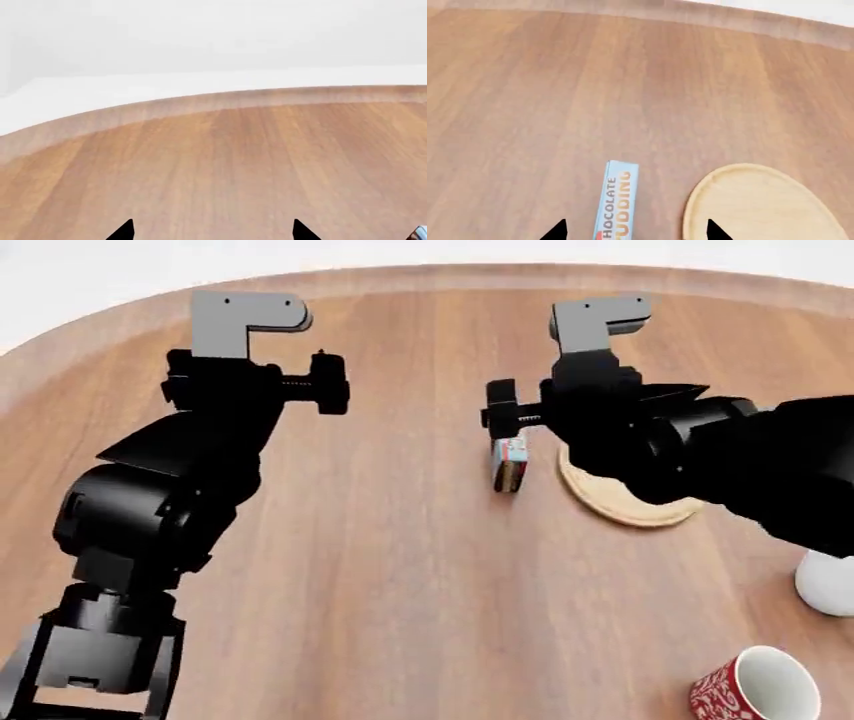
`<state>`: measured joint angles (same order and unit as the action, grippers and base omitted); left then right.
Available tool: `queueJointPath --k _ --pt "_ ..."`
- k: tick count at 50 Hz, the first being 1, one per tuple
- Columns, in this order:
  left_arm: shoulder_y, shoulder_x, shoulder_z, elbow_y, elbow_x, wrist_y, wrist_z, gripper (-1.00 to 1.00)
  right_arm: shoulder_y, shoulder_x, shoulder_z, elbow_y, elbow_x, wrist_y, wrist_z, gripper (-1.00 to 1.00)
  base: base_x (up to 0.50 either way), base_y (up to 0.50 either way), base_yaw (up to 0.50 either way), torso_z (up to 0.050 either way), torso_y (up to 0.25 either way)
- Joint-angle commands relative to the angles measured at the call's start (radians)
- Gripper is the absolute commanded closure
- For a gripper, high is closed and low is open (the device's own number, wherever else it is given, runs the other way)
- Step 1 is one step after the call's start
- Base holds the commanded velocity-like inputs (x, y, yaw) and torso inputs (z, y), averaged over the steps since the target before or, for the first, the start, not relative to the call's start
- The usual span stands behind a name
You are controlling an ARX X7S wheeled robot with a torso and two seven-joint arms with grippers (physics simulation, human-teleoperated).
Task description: Put the chocolate pudding to the left of the plate.
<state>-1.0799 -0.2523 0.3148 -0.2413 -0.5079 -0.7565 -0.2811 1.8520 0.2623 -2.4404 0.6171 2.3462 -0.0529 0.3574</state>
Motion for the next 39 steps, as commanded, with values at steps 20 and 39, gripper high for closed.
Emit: queueJointPath --k 20,39 --pt "0.715 -0.254 -0.109 0.991 -0.048 0.012 -0.218 -1.0 -0.088 0.556 -0.107 -1.056 -1.18 -0.796 0.947 -1.0 0.0 0.0 0.0 0.0 0.25" --pt "1.157 -0.294 -0.038 1.026 0.221 0.456 -0.243 -1.0 -0.538 0.667 0.165 -1.093 -1.694 -0.636 1.207 -1.0 0.0 0.0 0.0 0.0 0.25"
